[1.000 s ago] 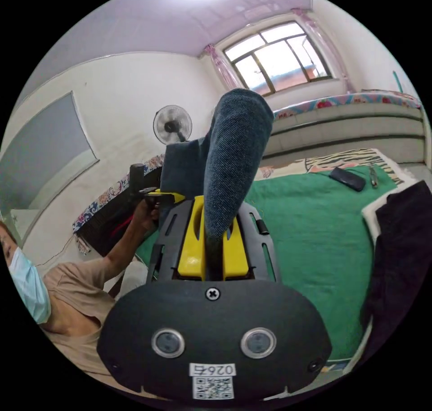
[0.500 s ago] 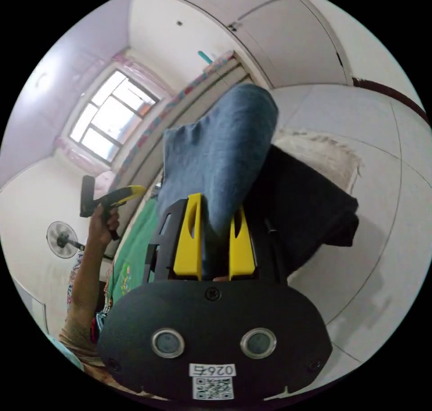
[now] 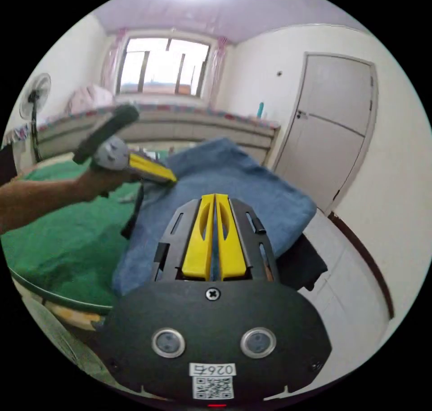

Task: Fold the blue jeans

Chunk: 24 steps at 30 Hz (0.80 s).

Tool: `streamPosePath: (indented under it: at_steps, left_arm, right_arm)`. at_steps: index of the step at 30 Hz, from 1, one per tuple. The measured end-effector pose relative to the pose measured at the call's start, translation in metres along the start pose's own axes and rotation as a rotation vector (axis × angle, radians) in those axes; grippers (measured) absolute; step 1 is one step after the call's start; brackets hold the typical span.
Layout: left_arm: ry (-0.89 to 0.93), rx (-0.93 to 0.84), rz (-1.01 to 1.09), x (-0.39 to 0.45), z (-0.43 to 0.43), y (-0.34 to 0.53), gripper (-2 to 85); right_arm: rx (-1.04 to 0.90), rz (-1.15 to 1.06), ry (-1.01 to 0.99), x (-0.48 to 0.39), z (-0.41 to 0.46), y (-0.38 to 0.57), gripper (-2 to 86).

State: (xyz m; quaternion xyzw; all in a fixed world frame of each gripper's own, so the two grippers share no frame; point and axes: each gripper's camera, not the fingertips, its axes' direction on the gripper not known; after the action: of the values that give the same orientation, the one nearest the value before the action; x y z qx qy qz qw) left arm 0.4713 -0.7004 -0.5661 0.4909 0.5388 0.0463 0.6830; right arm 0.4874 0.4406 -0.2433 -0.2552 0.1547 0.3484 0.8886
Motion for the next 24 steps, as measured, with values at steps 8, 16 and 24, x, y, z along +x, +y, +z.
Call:
streamPosePath:
  at_steps: [8,16,24]
  left_arm:
    - [-0.247,-0.034,0.229,0.054,-0.081,0.048,-1.0]
    - [-0.115,0.147,-0.201,-0.037,-0.394,0.261,-1.0]
    - [-0.812,0.061,-0.779,-0.009,-0.764,0.52,0.3]
  right_arm:
    - [0.186,0.067,0.037,-0.106,-0.003,0.104,-0.9]
    - [0.606,-0.251,-0.466,-0.292,-0.099,0.184,-1.0]
    - [0.671,-0.628,-0.728,-0.587,-0.147,0.193,-0.6]
